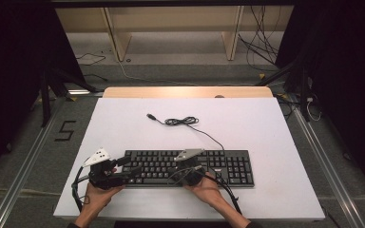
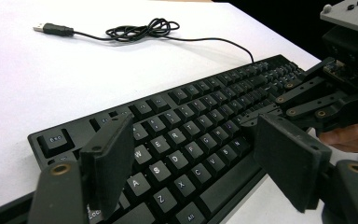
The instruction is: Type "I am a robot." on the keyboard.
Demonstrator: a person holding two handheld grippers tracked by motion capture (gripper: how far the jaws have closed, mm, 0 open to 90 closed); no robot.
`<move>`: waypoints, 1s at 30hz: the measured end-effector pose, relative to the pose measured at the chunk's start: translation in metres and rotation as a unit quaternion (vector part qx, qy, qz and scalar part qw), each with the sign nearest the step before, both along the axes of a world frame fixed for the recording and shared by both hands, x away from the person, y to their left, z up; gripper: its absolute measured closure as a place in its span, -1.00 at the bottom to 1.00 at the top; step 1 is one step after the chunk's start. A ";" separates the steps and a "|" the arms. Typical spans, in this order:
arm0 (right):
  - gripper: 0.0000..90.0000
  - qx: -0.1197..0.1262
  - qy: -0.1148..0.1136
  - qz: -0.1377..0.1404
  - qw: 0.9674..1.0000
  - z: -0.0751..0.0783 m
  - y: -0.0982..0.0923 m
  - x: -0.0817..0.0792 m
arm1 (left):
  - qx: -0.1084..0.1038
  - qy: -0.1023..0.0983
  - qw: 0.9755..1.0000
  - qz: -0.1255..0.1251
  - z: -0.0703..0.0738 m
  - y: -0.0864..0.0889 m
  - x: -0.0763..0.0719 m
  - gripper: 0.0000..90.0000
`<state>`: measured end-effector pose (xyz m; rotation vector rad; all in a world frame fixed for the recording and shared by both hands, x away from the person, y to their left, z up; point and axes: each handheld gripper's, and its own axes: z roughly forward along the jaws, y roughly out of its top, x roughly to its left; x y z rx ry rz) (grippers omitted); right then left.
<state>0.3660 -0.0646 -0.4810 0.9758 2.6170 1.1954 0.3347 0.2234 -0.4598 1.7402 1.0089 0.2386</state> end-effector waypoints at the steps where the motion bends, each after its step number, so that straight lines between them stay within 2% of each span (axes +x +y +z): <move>1: 1.00 0.004 0.002 -0.001 1.000 0.001 -0.001 0.000 | 0.000 0.000 1.000 0.000 0.000 0.000 0.000 -0.37; 5: 0.84 0.023 -0.001 -0.005 1.000 0.005 -0.005 0.001 | 0.000 -0.001 1.000 0.001 0.000 0.001 0.000 -0.37; 10: 0.46 0.058 0.000 -0.009 0.998 0.013 -0.012 0.001 | -0.001 -0.002 1.000 0.001 0.000 0.002 0.000 -0.37; 16: 0.12 0.083 -0.005 -0.013 0.996 0.021 -0.020 -0.001 | -0.001 -0.002 1.000 0.003 0.000 0.002 0.000 -0.37; 22: -0.05 0.098 -0.005 -0.021 0.995 0.026 -0.027 -0.001 | -0.001 -0.002 1.000 0.004 0.000 0.002 0.000 -0.37; 30: -0.08 0.100 -0.005 -0.016 0.995 0.028 -0.029 -0.003 | 0.000 -0.002 1.000 0.005 0.000 0.002 0.000 -0.37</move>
